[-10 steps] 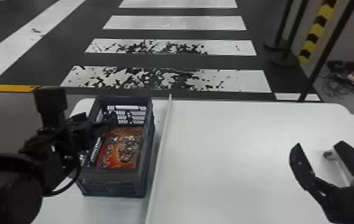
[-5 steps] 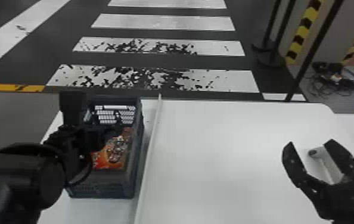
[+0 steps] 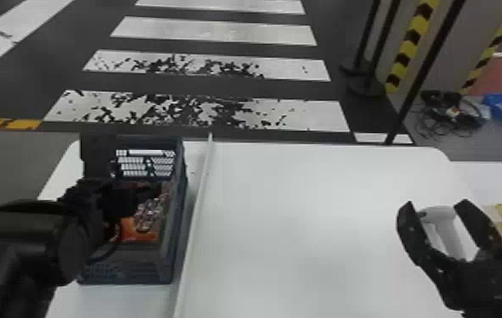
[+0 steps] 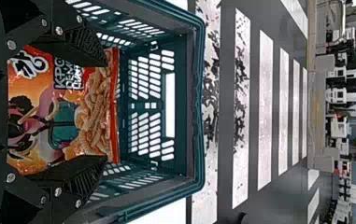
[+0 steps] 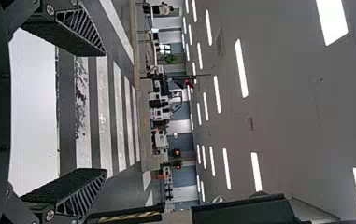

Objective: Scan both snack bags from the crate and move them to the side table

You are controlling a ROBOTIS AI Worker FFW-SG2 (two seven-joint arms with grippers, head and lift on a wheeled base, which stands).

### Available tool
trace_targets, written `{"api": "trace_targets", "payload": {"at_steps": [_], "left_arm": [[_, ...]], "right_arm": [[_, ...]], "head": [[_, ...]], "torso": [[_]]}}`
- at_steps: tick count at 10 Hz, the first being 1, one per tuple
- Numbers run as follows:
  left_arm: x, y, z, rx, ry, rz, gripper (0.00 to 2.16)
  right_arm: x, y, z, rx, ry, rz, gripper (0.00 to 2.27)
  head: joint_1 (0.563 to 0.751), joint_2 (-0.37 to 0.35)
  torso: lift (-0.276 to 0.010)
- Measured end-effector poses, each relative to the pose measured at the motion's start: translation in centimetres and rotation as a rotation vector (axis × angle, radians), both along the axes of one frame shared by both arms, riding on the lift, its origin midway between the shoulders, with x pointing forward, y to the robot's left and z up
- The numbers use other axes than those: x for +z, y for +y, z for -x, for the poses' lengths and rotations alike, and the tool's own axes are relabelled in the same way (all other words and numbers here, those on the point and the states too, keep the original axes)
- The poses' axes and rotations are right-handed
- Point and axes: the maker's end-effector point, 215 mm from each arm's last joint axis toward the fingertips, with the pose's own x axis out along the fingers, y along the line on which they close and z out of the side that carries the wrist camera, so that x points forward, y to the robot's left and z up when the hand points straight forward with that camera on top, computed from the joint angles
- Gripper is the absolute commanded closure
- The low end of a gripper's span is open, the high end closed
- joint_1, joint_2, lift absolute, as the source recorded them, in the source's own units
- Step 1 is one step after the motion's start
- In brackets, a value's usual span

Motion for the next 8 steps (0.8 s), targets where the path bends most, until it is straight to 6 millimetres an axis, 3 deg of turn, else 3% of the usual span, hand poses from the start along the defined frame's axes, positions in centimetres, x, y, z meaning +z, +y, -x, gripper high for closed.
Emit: {"api": "trace_targets", "payload": {"at_steps": [3, 7, 8], "left_arm": [[-2.2, 0.7, 0.1, 0.02, 0.029, 0.011, 0.33], [-3.9, 0.5, -1.5, 0.021, 0.068, 0.037, 0.33], [-3.8, 0.1, -2.2, 0.016, 0.07, 0.044, 0.59]], "right_arm": [[0.1, 0.1, -0.3, 0.008, -0.01, 0.003, 0.1], [0.2, -0.1, -0.4, 0.013, -0.01, 0.004, 0.1], [0.2, -0.3, -0.4, 0.012, -0.01, 0.004, 0.1]], "head": [[0.695, -0.043], [0.695, -0.046], [0.695, -0.051]], "torso": [[-0.095], [-0.095], [-0.095]]}}
